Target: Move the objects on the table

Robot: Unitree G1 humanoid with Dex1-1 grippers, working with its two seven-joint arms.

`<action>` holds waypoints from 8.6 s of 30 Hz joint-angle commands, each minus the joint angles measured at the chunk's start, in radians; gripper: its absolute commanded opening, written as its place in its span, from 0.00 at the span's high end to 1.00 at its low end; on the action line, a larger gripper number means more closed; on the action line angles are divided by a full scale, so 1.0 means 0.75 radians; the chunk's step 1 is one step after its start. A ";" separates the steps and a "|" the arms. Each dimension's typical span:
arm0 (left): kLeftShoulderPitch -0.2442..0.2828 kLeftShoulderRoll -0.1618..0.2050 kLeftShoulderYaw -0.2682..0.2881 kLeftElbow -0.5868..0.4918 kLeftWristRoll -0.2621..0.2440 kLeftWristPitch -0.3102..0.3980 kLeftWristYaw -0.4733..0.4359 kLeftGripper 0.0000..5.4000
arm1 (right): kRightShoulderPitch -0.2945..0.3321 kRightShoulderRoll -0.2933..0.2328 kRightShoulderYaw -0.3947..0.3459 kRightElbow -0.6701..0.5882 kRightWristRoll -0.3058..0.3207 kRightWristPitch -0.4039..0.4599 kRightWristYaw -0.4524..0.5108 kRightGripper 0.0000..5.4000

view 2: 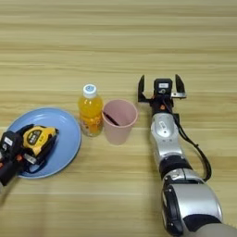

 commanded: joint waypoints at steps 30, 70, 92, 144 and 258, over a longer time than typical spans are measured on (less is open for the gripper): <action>-0.702 0.102 0.363 0.868 0.128 -0.352 0.349 0.22 | 0.001 -0.003 0.001 -0.034 -0.003 0.026 -0.004 0.00; -0.974 0.062 0.422 1.382 0.037 -0.770 0.256 0.00 | 0.059 -0.026 -0.021 -0.176 0.002 0.001 -0.012 0.00; -0.851 -0.020 0.330 1.273 0.128 -0.731 0.374 0.00 | 0.575 0.002 0.238 -1.868 0.339 0.962 0.384 0.00; -0.851 -0.038 0.314 1.277 0.140 -0.745 0.394 0.00 | 0.600 0.148 0.538 -1.608 0.204 1.015 0.580 0.00; -0.877 -0.039 0.313 1.329 0.153 -0.758 0.419 0.00 | 0.178 0.154 0.285 -1.956 0.302 1.246 0.526 0.70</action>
